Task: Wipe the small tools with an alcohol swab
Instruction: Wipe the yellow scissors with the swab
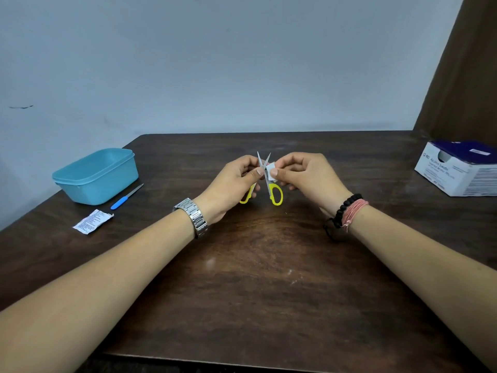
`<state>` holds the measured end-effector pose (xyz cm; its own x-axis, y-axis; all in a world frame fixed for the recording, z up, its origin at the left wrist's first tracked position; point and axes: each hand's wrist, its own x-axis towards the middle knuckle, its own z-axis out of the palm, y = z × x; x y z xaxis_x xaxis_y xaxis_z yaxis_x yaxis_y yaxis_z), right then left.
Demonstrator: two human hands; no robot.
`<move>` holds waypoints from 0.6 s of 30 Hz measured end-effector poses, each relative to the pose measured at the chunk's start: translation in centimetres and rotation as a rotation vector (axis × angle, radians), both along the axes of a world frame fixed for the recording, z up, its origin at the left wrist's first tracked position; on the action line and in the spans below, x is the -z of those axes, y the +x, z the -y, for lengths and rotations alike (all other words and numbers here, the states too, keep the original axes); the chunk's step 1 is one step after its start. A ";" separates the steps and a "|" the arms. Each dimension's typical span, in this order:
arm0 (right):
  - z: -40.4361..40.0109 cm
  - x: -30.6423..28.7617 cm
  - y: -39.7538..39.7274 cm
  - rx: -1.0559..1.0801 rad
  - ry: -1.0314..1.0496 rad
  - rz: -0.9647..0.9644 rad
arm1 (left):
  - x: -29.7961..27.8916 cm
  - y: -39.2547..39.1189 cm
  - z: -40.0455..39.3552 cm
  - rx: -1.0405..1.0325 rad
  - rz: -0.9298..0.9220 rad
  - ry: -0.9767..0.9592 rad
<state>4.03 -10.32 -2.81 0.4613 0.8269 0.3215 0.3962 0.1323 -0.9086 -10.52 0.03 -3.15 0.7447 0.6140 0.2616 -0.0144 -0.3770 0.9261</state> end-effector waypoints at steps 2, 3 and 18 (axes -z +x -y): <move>0.0 0.1 0.1 0.023 0.025 0.071 | -0.1 -0.1 0.0 -0.004 -0.008 -0.013; 0.0 0.1 0.1 0.033 0.031 0.117 | -0.1 -0.1 0.0 -0.012 -0.010 -0.021; 0.3 0.3 -0.3 0.006 0.035 0.656 | -0.6 -0.6 0.3 -0.090 -0.042 -0.248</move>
<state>3.70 -10.66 -3.08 0.1649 0.8087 0.5646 0.8674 0.1536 -0.4733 -11.14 -0.25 -2.56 0.6912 0.7197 0.0654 0.0489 -0.1369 0.9894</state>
